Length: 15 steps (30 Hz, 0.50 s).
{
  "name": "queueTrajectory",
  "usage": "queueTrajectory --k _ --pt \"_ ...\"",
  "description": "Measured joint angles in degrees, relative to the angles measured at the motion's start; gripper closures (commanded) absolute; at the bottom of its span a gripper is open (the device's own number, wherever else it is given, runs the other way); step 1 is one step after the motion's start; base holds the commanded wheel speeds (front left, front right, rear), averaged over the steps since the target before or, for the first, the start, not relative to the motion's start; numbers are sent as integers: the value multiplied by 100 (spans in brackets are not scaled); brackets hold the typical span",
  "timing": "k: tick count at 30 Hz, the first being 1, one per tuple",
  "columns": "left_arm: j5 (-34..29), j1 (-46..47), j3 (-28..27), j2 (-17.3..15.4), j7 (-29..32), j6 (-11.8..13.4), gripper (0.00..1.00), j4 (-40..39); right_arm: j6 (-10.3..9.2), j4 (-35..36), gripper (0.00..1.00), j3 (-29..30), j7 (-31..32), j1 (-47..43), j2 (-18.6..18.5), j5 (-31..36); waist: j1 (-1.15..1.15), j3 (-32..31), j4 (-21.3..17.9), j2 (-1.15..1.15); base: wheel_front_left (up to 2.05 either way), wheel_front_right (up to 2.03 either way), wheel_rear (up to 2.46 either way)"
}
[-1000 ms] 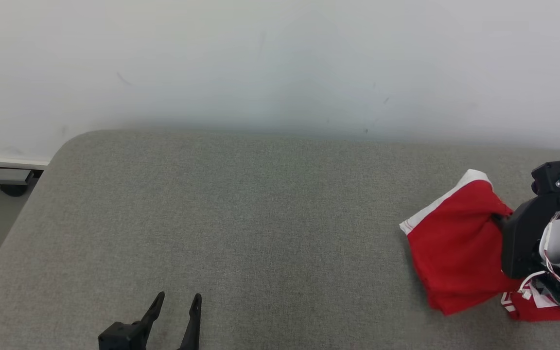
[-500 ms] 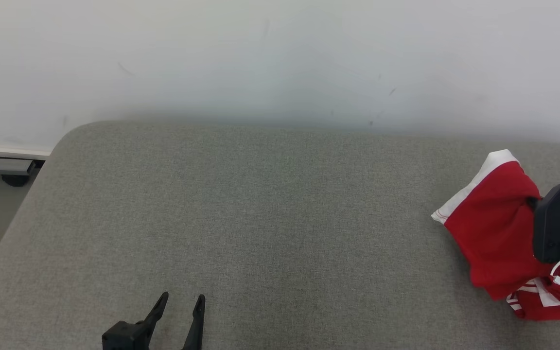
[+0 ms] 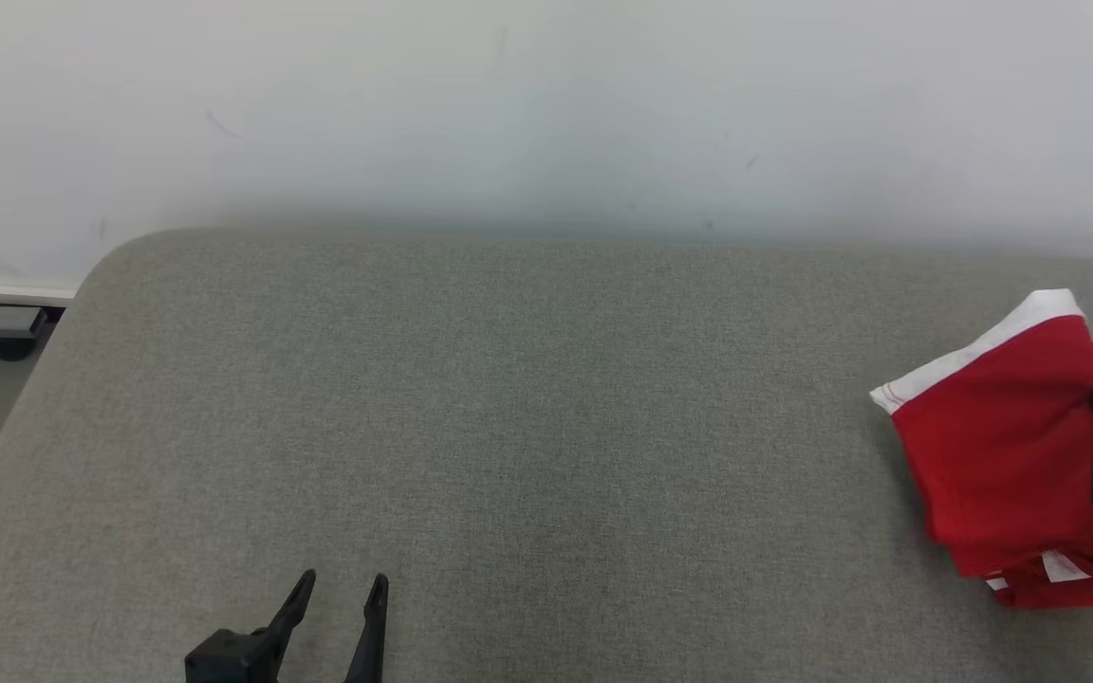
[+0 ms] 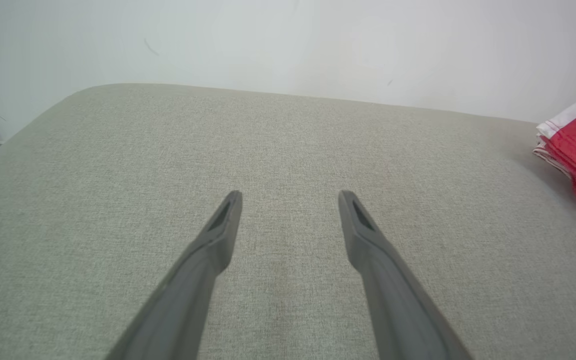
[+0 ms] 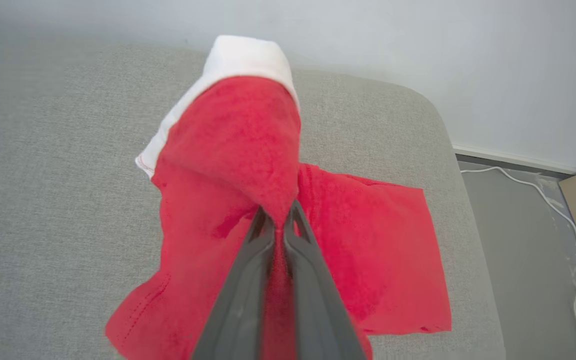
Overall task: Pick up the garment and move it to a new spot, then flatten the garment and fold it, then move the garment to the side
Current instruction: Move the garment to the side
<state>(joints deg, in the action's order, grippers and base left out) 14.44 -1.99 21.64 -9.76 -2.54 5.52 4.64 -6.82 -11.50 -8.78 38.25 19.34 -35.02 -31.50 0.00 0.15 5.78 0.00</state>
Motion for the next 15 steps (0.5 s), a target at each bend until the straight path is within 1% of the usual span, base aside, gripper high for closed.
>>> queueTrajectory --k 6,12,15 --pt "-24 13 3 -40 35 0 0 -42 -25 -163 100 98 -53 4 -245 393 0 97 -54 0 0 0 0" --pt "-41 112 87 -67 96 -9 0 -109 -25 -466 100 -54 -148 34 -453 840 0 224 -71 0 0 0 0" --pt "-97 210 131 -65 115 -54 0 -158 -25 -620 100 -86 -208 18 -617 1081 0 306 -47 0 0 0 0"
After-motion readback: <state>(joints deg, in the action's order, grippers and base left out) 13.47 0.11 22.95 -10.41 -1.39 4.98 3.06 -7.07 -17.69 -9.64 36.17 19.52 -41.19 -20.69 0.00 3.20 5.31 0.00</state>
